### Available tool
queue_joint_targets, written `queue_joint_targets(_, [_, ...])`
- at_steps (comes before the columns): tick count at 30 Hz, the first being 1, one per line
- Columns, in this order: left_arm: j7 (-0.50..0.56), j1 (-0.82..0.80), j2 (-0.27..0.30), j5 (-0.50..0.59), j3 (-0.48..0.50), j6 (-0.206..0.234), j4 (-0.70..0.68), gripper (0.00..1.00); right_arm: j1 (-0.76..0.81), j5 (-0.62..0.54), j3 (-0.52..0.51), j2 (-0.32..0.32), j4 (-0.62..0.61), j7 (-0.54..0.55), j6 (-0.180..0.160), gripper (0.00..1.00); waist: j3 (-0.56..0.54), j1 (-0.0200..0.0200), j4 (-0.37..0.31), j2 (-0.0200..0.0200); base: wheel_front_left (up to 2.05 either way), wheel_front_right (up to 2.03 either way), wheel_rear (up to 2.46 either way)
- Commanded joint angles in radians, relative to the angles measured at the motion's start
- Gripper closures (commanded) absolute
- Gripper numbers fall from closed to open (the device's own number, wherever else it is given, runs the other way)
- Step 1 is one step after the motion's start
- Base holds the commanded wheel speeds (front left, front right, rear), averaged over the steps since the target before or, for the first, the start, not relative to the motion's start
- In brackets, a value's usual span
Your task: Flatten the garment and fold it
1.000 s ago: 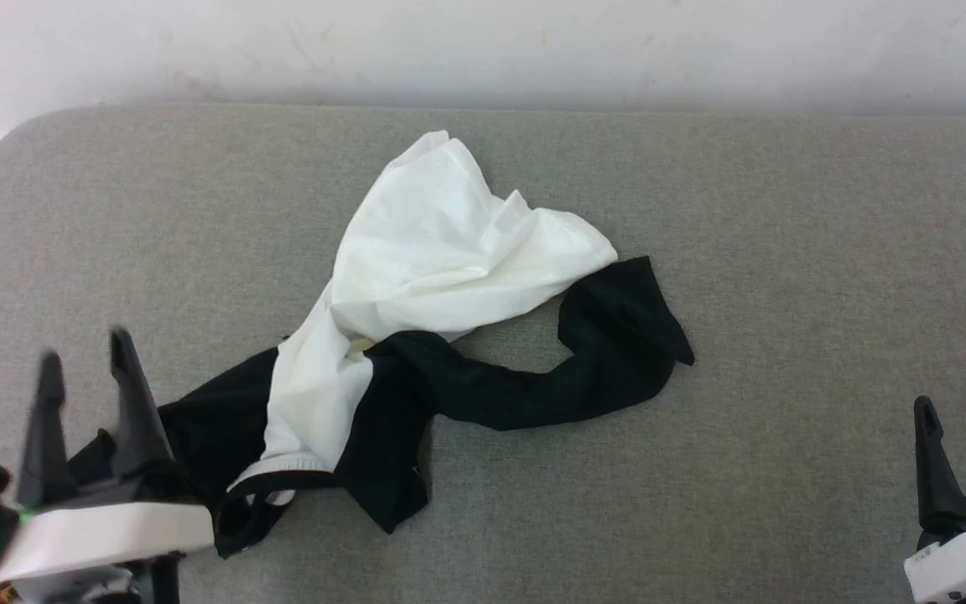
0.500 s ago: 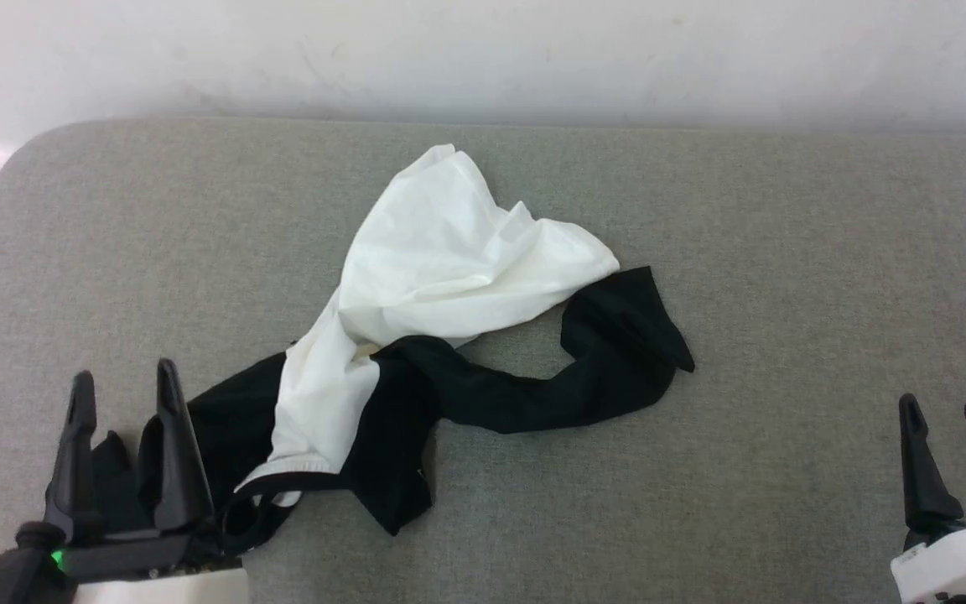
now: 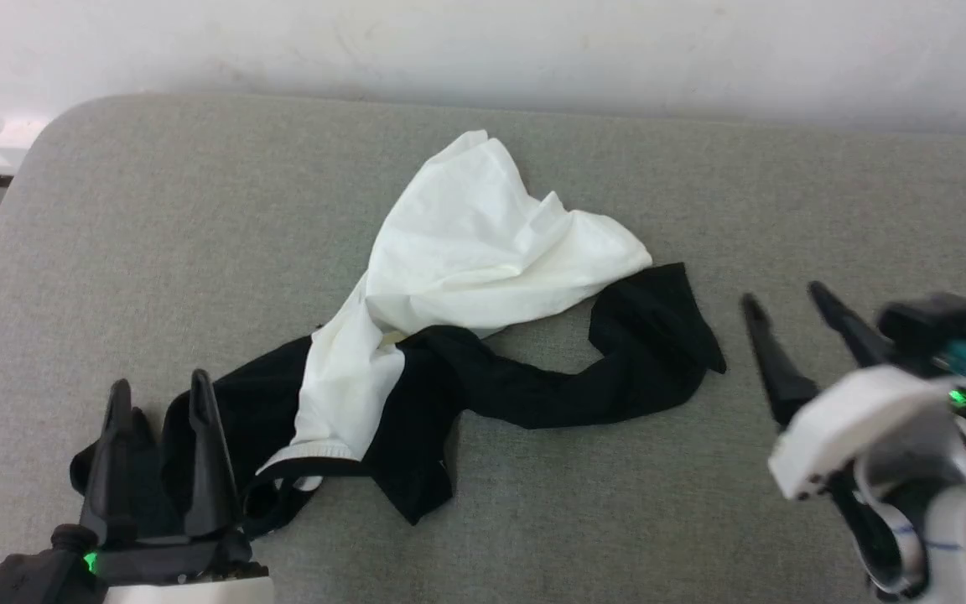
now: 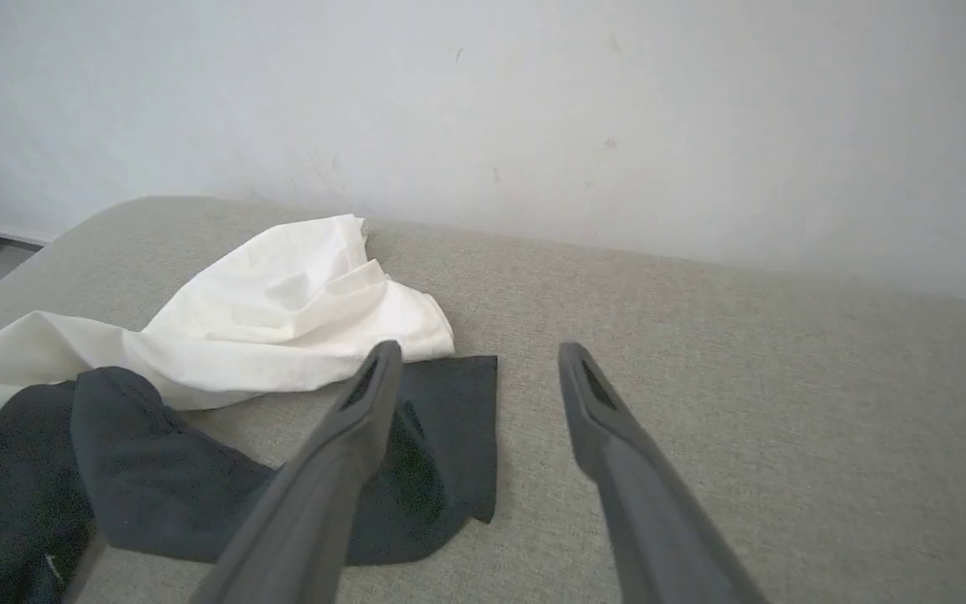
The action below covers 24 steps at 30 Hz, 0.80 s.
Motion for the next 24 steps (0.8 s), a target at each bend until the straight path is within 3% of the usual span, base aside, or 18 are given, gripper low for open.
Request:
queue_joint_targets(1, [-0.005, -0.019, -0.012, 0.012, 0.0, -0.013, 0.007, 0.0, -0.049, -0.025, 0.031, 0.002, 0.04, 0.071, -0.001, 0.0, 0.027, 0.0, 0.021, 0.0, 0.0, 0.0, 0.0])
queue_joint_targets(8, [-0.005, -0.048, -0.037, 0.019, -0.006, -0.042, 0.032, 0.0, -0.162, -0.053, 0.097, -0.035, 0.204, 0.261, -0.001, 0.0, 0.073, 0.0, 0.066, 0.0, 0.0, 0.0, 0.0])
queue_joint_targets(15, [-0.005, -0.073, -0.055, 0.025, -0.014, -0.07, 0.063, 0.0, -0.21, -0.075, 0.12, -0.08, 0.384, 0.283, -0.001, 0.0, 0.096, 0.0, 0.112, 0.0, 0.0, 0.0, 0.0])
queue_joint_targets(16, [-0.005, -0.075, -0.057, 0.026, -0.014, -0.072, 0.066, 0.0, -0.212, -0.068, 0.125, -0.08, 0.405, 0.284, -0.001, 0.43, 0.097, 0.0, 0.114, 0.0, 0.0, 0.0, 0.0])
queue_joint_targets(17, [-0.005, -0.077, -0.059, 0.027, -0.014, -0.074, 0.069, 0.0, -0.213, -0.063, 0.126, -0.08, 0.423, 0.283, -0.001, 1.0, 0.098, 0.0, 0.115, 0.0, 0.0, 0.0, 0.0])
queue_joint_targets(24, [-0.005, -0.086, -0.065, 0.039, -0.009, -0.082, 0.066, 0.0, -0.282, -0.032, 0.121, -0.083, 0.404, 0.175, -0.001, 1.0, 0.08, 0.0, 0.065, 0.0, 0.0, 0.0, 0.0])
